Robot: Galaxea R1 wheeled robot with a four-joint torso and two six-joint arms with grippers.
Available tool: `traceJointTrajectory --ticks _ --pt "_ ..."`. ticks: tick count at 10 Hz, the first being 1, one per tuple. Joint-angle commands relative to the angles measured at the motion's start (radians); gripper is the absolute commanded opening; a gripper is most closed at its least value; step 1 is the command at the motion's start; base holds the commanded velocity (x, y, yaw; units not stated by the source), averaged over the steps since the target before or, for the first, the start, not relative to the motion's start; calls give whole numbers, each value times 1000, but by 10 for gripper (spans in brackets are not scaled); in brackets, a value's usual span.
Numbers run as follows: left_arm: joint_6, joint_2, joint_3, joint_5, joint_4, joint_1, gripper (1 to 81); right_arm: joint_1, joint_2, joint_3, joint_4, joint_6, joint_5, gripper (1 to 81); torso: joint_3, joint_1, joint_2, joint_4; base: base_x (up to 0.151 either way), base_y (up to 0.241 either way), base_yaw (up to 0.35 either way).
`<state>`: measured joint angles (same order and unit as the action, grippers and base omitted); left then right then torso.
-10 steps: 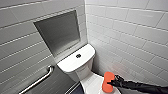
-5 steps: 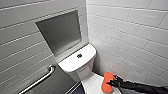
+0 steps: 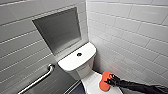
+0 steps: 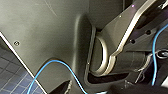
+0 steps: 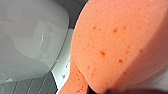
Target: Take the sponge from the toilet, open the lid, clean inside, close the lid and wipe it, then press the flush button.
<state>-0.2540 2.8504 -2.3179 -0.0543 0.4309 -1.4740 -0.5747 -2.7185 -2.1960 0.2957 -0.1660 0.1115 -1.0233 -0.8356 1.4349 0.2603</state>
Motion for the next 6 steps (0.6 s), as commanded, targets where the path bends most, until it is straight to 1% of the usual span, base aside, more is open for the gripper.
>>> traceJointTrajectory --ticks 1,2,3,4,6 --pt "9 -8 6 -73 6 -16 811 144 1 33 28 -6 28 10 3 0 0 0 0 0 0" --pt "10 -8 3 -73 6 -19 811 155 -2 36 28 -7 17 10 -27 0 0 0 0 0 0" --pt "9 -6 -5 -73 6 -19 811 161 -5 33 26 -9 16 10 -43 -1 0 0 0 0 0" --pt "10 -5 -8 -73 6 -19 811 166 -5 24 26 -9 7 10 -51 -1 0 0 0 0 0" --pt "10 8 -20 -73 6 -19 811 147 10 22 26 -17 14 10 -53 -1 0 0 0 0 0"
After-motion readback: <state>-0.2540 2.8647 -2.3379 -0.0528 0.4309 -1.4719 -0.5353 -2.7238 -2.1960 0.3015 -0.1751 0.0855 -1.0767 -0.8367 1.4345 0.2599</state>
